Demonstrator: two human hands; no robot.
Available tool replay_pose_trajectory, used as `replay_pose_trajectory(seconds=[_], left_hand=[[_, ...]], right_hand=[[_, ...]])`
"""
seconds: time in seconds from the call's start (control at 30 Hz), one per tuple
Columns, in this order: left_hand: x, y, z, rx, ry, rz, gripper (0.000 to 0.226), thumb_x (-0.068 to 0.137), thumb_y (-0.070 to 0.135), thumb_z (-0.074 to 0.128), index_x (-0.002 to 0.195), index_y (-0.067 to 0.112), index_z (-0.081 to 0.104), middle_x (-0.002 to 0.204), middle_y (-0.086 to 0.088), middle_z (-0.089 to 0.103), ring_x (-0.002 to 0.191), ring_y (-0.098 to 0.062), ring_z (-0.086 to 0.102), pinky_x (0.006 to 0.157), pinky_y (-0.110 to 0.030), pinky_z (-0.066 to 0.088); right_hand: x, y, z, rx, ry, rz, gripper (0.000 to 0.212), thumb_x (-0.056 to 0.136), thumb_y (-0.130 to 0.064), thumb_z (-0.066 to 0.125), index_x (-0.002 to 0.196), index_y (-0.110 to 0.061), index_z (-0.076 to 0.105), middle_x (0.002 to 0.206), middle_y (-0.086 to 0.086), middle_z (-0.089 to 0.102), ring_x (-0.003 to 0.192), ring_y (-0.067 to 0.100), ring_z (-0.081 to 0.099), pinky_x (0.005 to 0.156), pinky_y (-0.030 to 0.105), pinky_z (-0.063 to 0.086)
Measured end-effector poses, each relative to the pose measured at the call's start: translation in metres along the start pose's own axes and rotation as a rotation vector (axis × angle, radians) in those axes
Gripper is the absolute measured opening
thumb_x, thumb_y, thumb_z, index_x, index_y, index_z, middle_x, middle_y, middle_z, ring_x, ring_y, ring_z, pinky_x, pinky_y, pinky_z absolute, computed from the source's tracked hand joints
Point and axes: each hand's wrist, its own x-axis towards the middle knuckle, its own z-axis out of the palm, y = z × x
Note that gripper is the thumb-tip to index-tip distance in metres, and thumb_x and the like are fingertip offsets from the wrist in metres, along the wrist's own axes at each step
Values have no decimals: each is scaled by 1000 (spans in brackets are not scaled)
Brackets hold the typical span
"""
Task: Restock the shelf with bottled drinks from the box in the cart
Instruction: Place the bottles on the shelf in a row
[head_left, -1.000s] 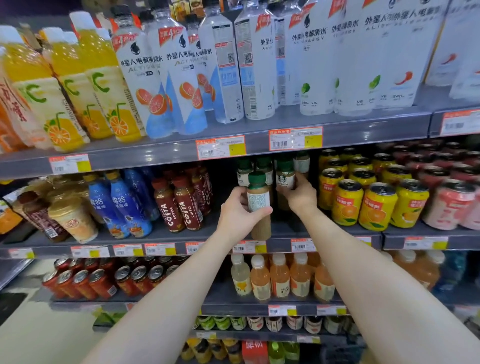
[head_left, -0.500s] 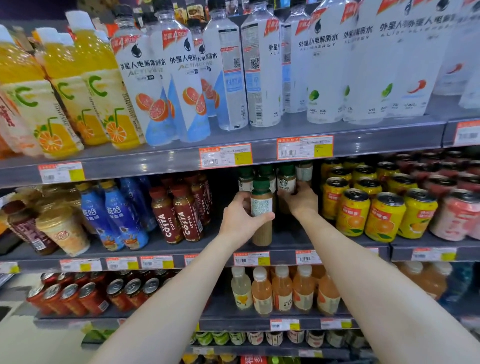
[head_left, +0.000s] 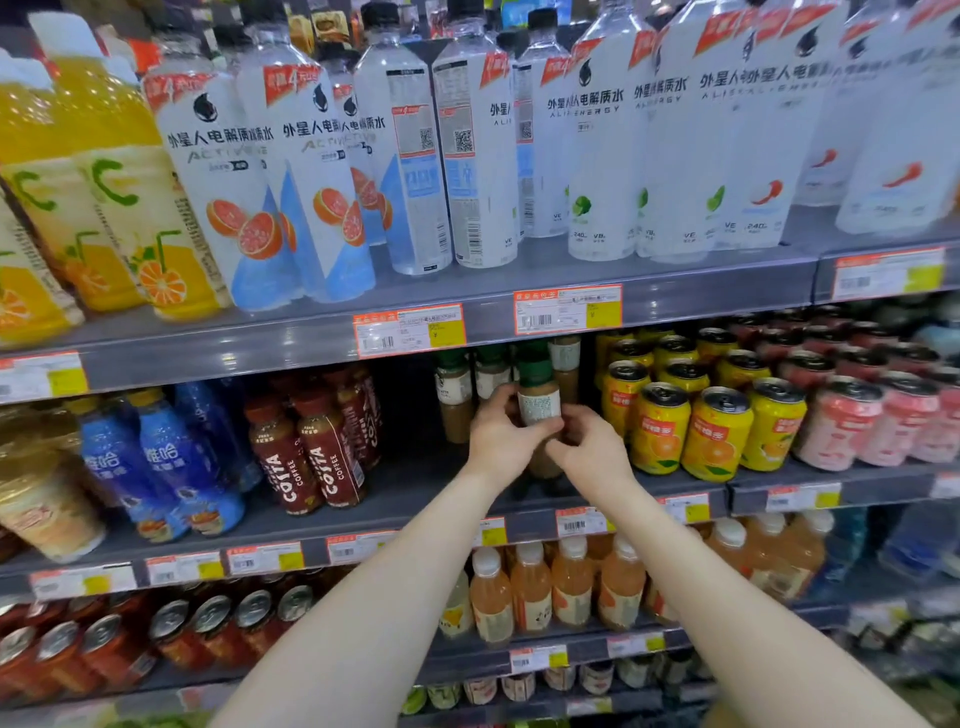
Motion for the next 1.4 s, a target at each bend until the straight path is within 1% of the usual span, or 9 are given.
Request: replay_pose_trajectory(seconds=[0.2,0.37,0.57,0.67,0.83,0.97,1.17,1.3,1.4], left_hand=[[7,5,28,15,-110,29,50,76,53,77,121,32,69,116,9,74,111,-11,68,101,-38,53],[8,9,36,55,-31,-5,16,100,27,64,114,21,66,109,2,71,104,-15,66,89,-25,47],[9,4,51,105,-145,-61,40,101,26,48,141,29,57,138,-2,63,126,-23,58,109,-38,46],[9,9,53,98,-177,-69,43,104,27,46,147,29,53,149,-1,55,133,-22,52,112,-32,41],[15,6,55,76,-191,-100,46,106,26,46,152,28,48,152,-1,52,137,-23,50,103,-22,36],[20,3,53,74,-203,-135,51,105,29,49,155,28,43,156,-3,48,141,-24,46,104,-21,32],[23,6,50,101,-225,-167,49,104,30,49,153,25,47,157,-3,47,144,-23,43,119,-32,33],[12,5,43,104,-167,-166,43,105,23,48,146,19,54,148,-4,55,137,-23,49,105,-20,32],[0,1,32,174,-127,-136,39,103,22,49,141,18,58,142,-6,60,133,-24,53,101,-21,33]], right_hand=[[2,10,-10,-32,166,-10,42,87,-19,72,128,-17,61,108,-4,72,99,13,67,80,22,48],[16,12,-4,-45,262,-52,41,86,-13,73,126,-14,63,111,6,73,101,23,69,83,27,51],[30,11,10,-113,332,-49,34,89,-14,63,122,-16,61,104,8,73,93,30,70,77,40,56],[39,10,10,-154,297,32,30,94,-17,58,124,-21,58,105,3,71,92,23,68,76,28,50],[48,11,10,-166,300,96,17,99,-20,53,114,-25,59,94,-4,65,93,22,66,67,15,44],[51,6,11,-276,308,110,25,98,-20,54,122,-21,58,110,11,69,97,32,67,80,39,56],[55,2,10,-433,275,144,23,97,-21,54,120,-19,53,110,15,65,95,35,65,68,36,46],[54,3,8,-390,209,170,31,94,-28,62,122,-16,55,114,15,67,102,37,66,76,39,50],[46,11,7,-350,167,165,29,92,-17,62,120,-10,58,114,18,68,104,39,66,82,38,52]])
